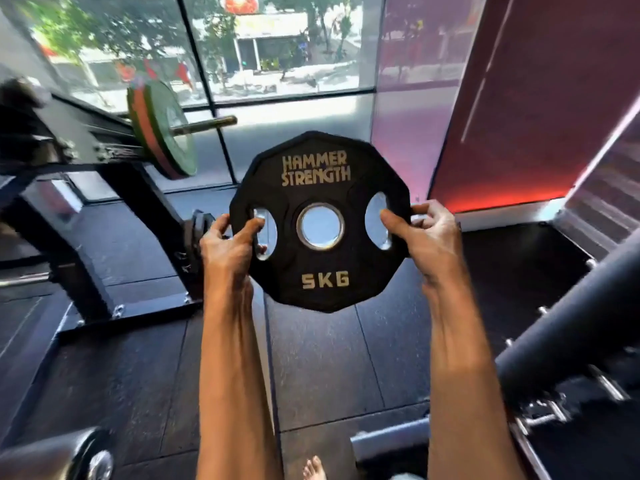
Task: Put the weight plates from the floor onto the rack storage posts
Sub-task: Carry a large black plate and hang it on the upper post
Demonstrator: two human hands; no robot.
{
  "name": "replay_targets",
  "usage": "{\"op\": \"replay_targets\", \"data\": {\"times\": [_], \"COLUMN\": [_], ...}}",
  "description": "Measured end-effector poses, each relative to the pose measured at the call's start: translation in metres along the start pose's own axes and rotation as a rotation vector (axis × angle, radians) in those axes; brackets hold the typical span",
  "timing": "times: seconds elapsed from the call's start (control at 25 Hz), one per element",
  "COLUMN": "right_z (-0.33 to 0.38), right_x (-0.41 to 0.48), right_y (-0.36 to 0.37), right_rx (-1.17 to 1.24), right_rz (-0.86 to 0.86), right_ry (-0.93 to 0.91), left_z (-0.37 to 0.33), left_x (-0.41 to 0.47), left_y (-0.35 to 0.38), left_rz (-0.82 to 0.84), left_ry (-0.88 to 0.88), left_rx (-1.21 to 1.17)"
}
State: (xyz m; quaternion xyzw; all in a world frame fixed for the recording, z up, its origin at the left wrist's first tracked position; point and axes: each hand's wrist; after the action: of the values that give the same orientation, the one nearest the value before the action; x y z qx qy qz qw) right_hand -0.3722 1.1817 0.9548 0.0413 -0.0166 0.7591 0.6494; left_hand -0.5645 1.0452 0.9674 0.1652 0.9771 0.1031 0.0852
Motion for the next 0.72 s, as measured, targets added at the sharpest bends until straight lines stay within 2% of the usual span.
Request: {"op": "replay_targets", "data": {"times": [0.2,0.4,0.72], "right_z": [-0.006,-0.033,-0.034], "right_x": [0.091,0.189,0.390], "right_y": [0.034,0.059,0.076], "right_rx": [-0.044,-0.020,-0.035], "right_rz": [-0.160,-0.248,-0.439], "right_ry": [-0.036,-0.041,-0.031], "left_z": [0.006,0.032,0.050], "left_x": [0.097,0.185,0.310], "left_y": [0.077,0.161,0.368], "left_rz": [0.149,0.248,0.411], "left_ry": [-0.083,-0.067,-0.136], "left_rx": [-0.012,0.032,0.016]}}
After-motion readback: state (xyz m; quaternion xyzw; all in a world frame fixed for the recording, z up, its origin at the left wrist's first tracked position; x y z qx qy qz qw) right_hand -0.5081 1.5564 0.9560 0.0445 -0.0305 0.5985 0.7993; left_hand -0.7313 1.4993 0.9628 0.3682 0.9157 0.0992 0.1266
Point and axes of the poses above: each hand's wrist, its own x-axis towards the middle knuckle, its own y-axis out of the palm, z = x × y, and after that the axes turned 6 degrees about -z, right-handed
